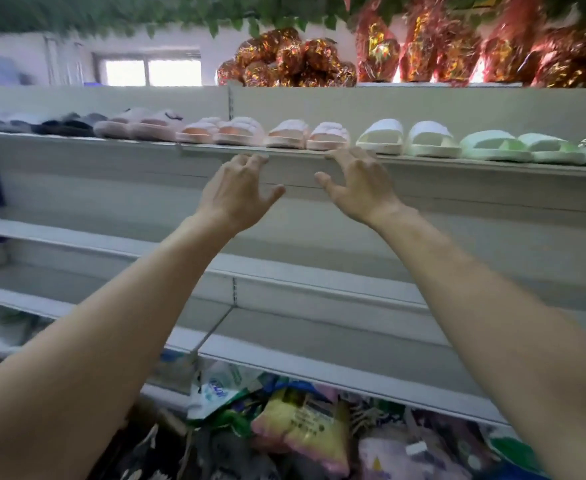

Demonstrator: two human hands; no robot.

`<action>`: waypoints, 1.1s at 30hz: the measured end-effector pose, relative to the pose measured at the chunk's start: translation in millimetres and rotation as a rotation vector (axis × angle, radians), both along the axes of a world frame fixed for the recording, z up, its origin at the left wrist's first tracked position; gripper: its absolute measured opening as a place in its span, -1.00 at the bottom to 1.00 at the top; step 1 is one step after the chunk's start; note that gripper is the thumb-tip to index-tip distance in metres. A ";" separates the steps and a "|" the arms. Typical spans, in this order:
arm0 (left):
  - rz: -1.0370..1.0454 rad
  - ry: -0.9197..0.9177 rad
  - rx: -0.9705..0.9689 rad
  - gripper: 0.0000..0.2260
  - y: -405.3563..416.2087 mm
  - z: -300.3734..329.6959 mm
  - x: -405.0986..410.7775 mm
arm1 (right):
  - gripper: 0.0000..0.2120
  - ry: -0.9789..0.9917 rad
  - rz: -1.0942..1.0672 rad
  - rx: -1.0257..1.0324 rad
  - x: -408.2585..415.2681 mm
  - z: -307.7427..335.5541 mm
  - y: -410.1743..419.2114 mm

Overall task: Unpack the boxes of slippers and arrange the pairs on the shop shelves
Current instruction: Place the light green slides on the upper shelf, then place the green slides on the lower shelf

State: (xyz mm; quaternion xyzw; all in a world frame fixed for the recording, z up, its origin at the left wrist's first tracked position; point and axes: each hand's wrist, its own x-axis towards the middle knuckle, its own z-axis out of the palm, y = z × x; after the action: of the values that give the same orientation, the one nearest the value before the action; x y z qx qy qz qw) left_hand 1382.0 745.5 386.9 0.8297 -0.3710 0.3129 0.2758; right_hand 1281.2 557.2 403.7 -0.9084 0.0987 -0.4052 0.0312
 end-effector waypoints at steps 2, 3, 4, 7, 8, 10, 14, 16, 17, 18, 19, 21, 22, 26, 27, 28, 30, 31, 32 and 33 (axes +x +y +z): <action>0.047 0.018 0.016 -0.42 60.6 -16.6 13.5 | -0.53 -0.012 0.077 0.000 20.8 -18.2 56.0; 0.073 0.025 0.022 -0.42 89.9 -24.2 19.3 | -0.52 -0.011 0.113 0.003 30.5 -27.9 83.3; 0.099 0.030 0.028 -0.43 118.4 -31.5 23.9 | -0.52 -0.006 0.146 0.009 40.0 -38.1 109.7; 0.178 0.026 0.041 -0.45 197.1 -52.4 34.8 | -0.50 0.023 0.229 0.043 67.5 -67.8 182.2; 0.202 0.026 0.045 -0.45 220.2 -59.8 38.5 | -0.50 0.037 0.253 0.051 76.6 -76.8 203.1; 0.241 0.041 0.062 -0.45 262.7 -74.7 47.1 | -0.49 0.065 0.303 0.059 95.4 -93.1 240.9; 0.308 0.050 0.061 -0.45 337.6 -103.8 71.3 | -0.49 0.122 0.401 0.073 138.4 -122.5 304.7; 0.348 0.064 0.040 -0.45 371.6 -117.3 87.3 | -0.49 0.139 0.444 0.065 164.8 -135.3 334.3; 0.373 0.077 0.033 -0.45 387.8 -123.5 96.5 | -0.49 0.147 0.465 0.065 178.9 -141.1 349.1; 0.397 0.091 0.030 -0.45 403.6 -129.1 107.5 | -0.49 0.156 0.485 0.065 193.8 -146.4 364.3; 0.418 0.104 0.030 -0.45 419.6 -133.6 120.3 | -0.49 0.164 0.501 0.065 210.1 -150.8 379.6; 0.457 0.123 0.037 -0.45 451.6 -141.1 150.7 | -0.49 0.174 0.524 0.067 247.1 -158.3 411.6; 0.476 0.131 0.044 -0.45 467.8 -144.1 167.4 | -0.49 0.178 0.538 0.072 267.1 -161.5 428.3; 0.530 0.169 0.078 -0.45 529.1 -147.2 234.8 | -0.46 0.228 0.607 0.123 347.1 -167.3 495.2; 0.541 0.175 0.092 -0.45 544.4 -145.8 250.6 | -0.45 0.236 0.619 0.133 365.1 -166.1 512.0; 0.551 0.184 0.104 -0.45 560.0 -144.1 266.1 | -0.45 0.245 0.631 0.140 382.2 -164.9 529.1; 0.567 0.200 0.108 -0.45 591.4 -140.5 296.1 | -0.45 0.268 0.655 0.145 416.3 -161.8 562.5; 0.576 0.205 0.101 -0.45 607.9 -139.5 310.9 | -0.45 0.277 0.669 0.143 433.7 -160.9 579.8; 0.583 0.209 0.096 -0.45 624.3 -140.5 325.0 | -0.45 0.282 0.682 0.133 450.3 -161.1 597.0; 0.590 0.216 0.093 -0.45 640.2 -142.7 338.0 | -0.45 0.290 0.690 0.125 465.7 -162.4 614.3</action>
State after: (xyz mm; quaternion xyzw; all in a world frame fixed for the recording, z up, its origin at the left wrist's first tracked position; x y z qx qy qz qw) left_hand 1720.0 1385.7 244.2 0.9416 -0.0968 0.2722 0.1728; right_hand 1746.9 1171.5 241.3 -0.9325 -0.1851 -0.2313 0.2068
